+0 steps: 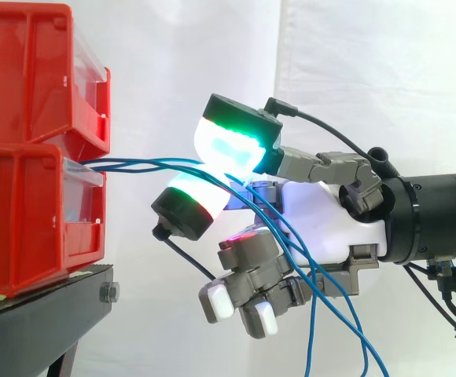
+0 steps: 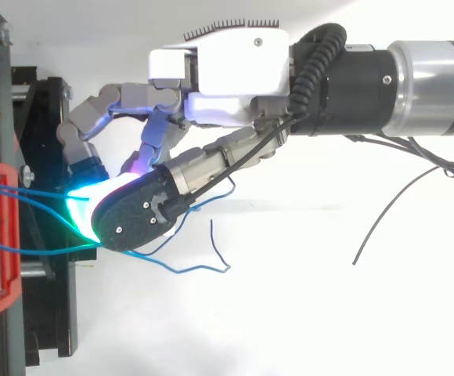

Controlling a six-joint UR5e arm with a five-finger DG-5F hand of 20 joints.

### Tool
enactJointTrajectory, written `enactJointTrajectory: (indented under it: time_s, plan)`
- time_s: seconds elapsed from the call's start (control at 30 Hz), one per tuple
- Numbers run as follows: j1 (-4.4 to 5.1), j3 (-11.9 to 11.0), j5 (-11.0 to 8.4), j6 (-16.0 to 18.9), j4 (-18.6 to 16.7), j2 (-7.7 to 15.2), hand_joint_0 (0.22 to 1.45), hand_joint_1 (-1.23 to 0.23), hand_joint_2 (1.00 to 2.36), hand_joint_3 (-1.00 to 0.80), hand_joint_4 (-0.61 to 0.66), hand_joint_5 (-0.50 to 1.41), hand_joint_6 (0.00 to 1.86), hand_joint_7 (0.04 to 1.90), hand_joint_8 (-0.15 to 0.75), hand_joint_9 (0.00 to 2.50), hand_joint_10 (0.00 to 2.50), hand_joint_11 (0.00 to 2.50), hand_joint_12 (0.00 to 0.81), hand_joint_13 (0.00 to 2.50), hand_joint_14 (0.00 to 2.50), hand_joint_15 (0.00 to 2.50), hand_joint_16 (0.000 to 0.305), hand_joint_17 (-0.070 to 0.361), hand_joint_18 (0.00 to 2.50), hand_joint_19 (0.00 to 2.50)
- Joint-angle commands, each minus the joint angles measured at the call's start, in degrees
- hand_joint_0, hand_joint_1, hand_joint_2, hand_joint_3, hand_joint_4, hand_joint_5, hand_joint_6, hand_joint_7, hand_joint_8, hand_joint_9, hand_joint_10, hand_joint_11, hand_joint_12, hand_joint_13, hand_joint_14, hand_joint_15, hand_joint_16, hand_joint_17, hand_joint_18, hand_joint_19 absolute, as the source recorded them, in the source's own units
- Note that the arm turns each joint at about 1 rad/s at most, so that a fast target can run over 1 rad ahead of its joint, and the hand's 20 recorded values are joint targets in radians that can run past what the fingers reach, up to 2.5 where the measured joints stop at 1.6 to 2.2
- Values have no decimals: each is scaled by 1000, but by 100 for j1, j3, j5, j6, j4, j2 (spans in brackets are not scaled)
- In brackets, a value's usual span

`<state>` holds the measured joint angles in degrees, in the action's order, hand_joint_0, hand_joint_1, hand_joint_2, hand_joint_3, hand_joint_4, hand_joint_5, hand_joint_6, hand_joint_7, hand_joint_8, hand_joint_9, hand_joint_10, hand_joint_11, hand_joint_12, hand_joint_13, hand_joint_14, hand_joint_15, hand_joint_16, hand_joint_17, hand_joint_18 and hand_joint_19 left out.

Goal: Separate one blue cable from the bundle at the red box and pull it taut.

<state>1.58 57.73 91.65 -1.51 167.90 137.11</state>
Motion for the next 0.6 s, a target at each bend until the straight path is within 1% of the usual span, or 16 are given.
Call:
enactJointTrajectory:
  time_s: [0.0, 0.03, 0.07, 0.1, 0.13, 0.17, 0.27, 0.37, 0.5, 0.57]
  plan:
    - [0, 2, -6, 2, 6, 0, 608, -748, 1022, -121, -184, -168, 847, 1200, 294, 1085, 28, 1042, 373, 769, 23, 583, 48, 109, 787, 820]
    - [0, 2, -6, 2, -3, 0, 607, -749, 1023, -115, -182, -168, 847, 1198, 299, 1053, 26, 942, 365, 748, 20, 541, 48, 109, 784, 809]
    - [0, 2, -6, 2, 6, 0, 607, -750, 1022, -115, -190, -167, 847, 1188, 296, 964, 24, 736, 362, 712, 19, 481, 48, 109, 778, 790]
    - [0, 2, -6, 2, 6, 0, 607, -752, 1022, -115, -189, -166, 848, 1184, 298, 867, 19, 588, 354, 689, 18, 449, 48, 109, 775, 773]
    - [0, 2, -6, 2, 6, 0, 607, -753, 1022, -112, -187, -166, 847, 1192, 298, 849, 18, 541, 353, 682, 16, 431, 48, 108, 772, 763]
    - [0, 2, -6, 2, 6, 0, 607, -754, 1021, -113, -188, -166, 848, 1177, 291, 757, 13, 368, 343, 645, 15, 385, 48, 109, 762, 738]
    - [0, 2, -6, -7, 6, 0, 607, -755, 1021, -113, -183, -165, 847, 1180, 290, 679, 9, 240, 337, 621, 13, 343, 48, 108, 744, 720]
    - [0, -7, 2, 2, -3, 0, 607, -755, 1022, -106, -176, -164, 847, 1180, 294, 645, 7, 194, 340, 616, 13, 341, 48, 108, 743, 712]
    - [-26, -16, 20, 2, -3, 0, 607, -756, 1021, -106, -162, -164, 847, 1182, 296, 531, 1, 35, 332, 570, 11, 283, 46, 104, 722, 668]
    - [-35, -16, 20, -7, 6, 0, 608, -757, 1021, -106, -159, -162, 847, 1175, 300, 506, 0, 0, 327, 541, 9, 247, 45, 102, 705, 652]
